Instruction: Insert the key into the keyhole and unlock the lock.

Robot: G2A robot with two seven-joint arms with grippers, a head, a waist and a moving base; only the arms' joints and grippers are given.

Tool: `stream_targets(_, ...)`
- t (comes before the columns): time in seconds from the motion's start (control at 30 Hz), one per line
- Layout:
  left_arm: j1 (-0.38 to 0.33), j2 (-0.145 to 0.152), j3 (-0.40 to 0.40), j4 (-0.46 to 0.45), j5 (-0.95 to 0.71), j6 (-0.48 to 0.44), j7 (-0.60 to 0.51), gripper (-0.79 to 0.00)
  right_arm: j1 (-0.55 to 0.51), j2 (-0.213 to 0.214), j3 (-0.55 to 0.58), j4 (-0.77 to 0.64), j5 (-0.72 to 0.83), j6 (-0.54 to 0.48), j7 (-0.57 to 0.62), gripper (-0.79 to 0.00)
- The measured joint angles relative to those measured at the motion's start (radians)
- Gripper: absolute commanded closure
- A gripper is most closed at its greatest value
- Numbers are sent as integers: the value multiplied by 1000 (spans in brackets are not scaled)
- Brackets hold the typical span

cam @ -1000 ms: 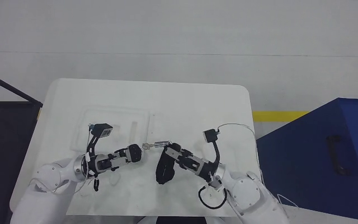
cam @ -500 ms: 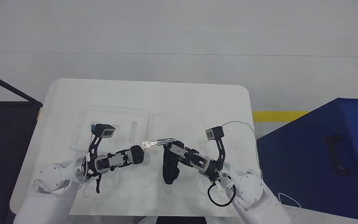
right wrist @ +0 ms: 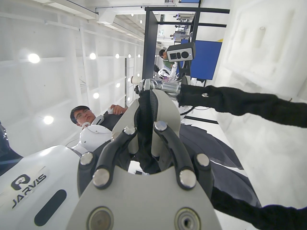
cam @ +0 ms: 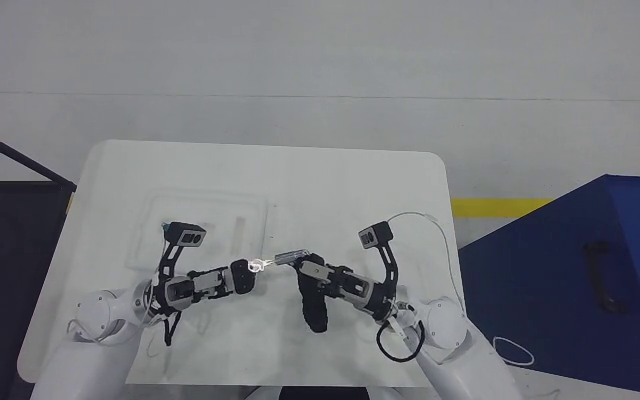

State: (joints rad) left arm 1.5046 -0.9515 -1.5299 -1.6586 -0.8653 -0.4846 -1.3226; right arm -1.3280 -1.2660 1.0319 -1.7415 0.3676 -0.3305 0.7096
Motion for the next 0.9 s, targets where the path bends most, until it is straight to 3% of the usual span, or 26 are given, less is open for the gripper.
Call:
stream_targets(0.13,-6,-1,3,3,9,20,7,-323,9,-1,-10,0,-34,-5,-7,0)
stream_targets(0.17,-8,-2,4,4,9,22,7,-154,11,-1,-10,0,-41,-5,-9,0)
stream_targets(0.2,-9,-2,4,4,10,23,6,-89,11,-1,-11,1,-46,-5,-11,0)
stream_targets(0.27,-10,-3,5,7,10,27,4,-86,15,-1,-13,1,-58,-6,-8,0)
stream_targets(0.33,-13,-4,6,11,14,33,3,-6,19,0,-17,3,-66,-8,1,0)
stream_targets(0.83,-39,-7,25,31,64,83,-7,0,28,5,-22,-11,-126,-11,28,0)
stream_targets(0.87,-40,-7,25,31,64,84,-8,-268,26,6,-20,-14,-129,-11,28,0)
stream_targets(0.9,-41,-7,25,31,64,84,-8,-594,24,7,-18,-17,-131,-10,28,0)
